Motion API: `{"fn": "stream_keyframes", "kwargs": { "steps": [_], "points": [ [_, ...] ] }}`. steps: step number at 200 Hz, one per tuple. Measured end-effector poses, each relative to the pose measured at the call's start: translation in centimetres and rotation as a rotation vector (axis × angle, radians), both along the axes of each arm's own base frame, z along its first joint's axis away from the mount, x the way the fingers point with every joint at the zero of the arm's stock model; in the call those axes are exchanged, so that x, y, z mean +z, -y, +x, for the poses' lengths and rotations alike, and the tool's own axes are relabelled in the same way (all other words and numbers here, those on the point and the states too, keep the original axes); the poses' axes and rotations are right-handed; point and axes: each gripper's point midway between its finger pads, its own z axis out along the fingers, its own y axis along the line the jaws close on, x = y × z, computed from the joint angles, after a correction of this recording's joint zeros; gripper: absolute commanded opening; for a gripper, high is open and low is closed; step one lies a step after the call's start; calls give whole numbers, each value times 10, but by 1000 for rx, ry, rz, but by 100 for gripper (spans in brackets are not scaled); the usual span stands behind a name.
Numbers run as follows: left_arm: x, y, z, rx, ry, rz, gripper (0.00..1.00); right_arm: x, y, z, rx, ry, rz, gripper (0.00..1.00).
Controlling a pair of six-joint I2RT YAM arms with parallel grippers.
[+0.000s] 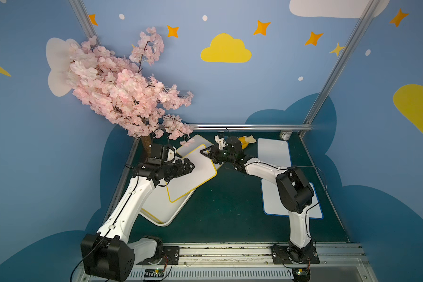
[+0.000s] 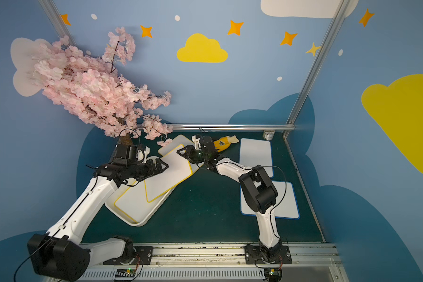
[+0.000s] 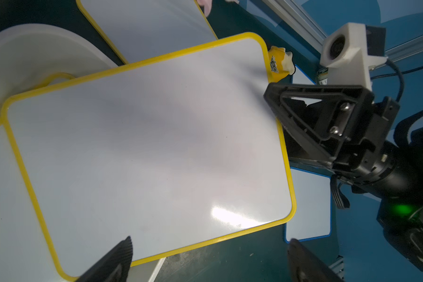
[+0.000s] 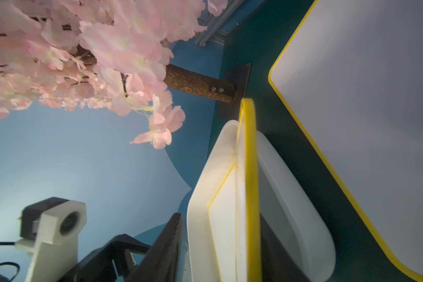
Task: Put the whiteboard into the storage box
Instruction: Place the whiteboard in the storage box.
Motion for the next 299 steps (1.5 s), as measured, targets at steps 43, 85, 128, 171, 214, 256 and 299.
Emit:
{"fn": "stream_keyframes", "kwargs": {
  "steps": [43, 85, 128, 171, 214, 256, 299],
  "points": [
    [0, -3, 0, 9, 6, -5, 99, -4, -1, 20, -110, -9, 95, 55],
    [0, -7, 1, 19, 16, -12, 99, -7, 5, 36, -232, 5, 166, 55],
    [1, -11, 4, 33, 25, -21, 99, -5, 1, 47, -299, 19, 226, 55],
    [0, -15, 5, 44, 24, -25, 99, -16, -11, 56, -326, 5, 225, 55],
    [-5, -19, 5, 56, 14, -23, 99, -7, -23, 69, -339, 14, 246, 55],
    [-5, -19, 5, 58, 12, -25, 99, 3, -25, 80, -343, 37, 252, 55],
    [-12, -19, 4, 56, -2, -28, 99, -13, -1, 92, -379, 46, 191, 55]
  ]
}}
